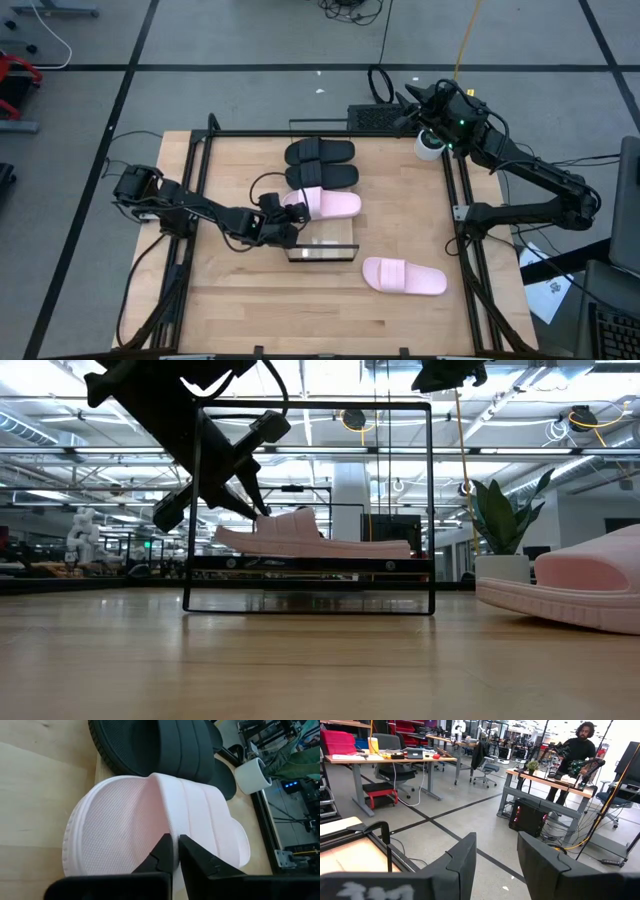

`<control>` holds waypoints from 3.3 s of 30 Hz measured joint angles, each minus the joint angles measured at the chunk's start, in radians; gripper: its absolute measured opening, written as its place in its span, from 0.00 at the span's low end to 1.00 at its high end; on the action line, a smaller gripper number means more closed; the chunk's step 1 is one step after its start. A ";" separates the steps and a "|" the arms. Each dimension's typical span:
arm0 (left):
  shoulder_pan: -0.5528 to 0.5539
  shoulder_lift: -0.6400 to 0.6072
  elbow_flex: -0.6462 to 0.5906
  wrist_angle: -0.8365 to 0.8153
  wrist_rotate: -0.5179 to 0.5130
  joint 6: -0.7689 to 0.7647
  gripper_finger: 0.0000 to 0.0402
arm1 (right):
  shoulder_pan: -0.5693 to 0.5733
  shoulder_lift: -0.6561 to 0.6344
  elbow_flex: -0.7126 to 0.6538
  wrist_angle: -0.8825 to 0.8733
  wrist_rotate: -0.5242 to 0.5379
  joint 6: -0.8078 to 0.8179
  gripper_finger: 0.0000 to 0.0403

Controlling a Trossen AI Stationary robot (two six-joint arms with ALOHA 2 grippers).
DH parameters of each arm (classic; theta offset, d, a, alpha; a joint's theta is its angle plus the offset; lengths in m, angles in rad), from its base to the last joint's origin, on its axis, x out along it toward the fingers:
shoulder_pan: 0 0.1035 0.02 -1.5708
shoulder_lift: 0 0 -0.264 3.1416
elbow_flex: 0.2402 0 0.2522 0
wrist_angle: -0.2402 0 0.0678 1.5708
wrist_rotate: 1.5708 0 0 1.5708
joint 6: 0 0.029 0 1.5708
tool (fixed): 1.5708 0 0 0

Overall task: Pick and place slides into the shelf
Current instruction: Put the top pink slipper on the shelf, then put the pink slipper on the shelf

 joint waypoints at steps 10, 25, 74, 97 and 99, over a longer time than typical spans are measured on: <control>0.000 0.000 0.000 0.000 0.033 0.000 0.11 | 0.000 0.000 0.000 0.000 0.000 0.000 0.33; 0.008 0.001 0.000 -0.010 0.028 0.001 0.19 | 0.000 0.000 0.000 0.000 -0.002 0.000 0.33; -0.034 -0.330 0.000 -0.562 0.000 0.003 0.18 | 0.002 -0.020 0.000 -0.634 -0.568 0.210 0.33; -0.107 -0.406 0.000 -0.727 0.132 0.207 0.18 | 0.707 -0.057 -0.155 -0.901 -0.665 1.547 0.33; -0.112 -0.406 0.000 -0.747 0.132 0.207 0.18 | 0.782 -0.058 -0.234 -0.793 -0.626 1.640 0.33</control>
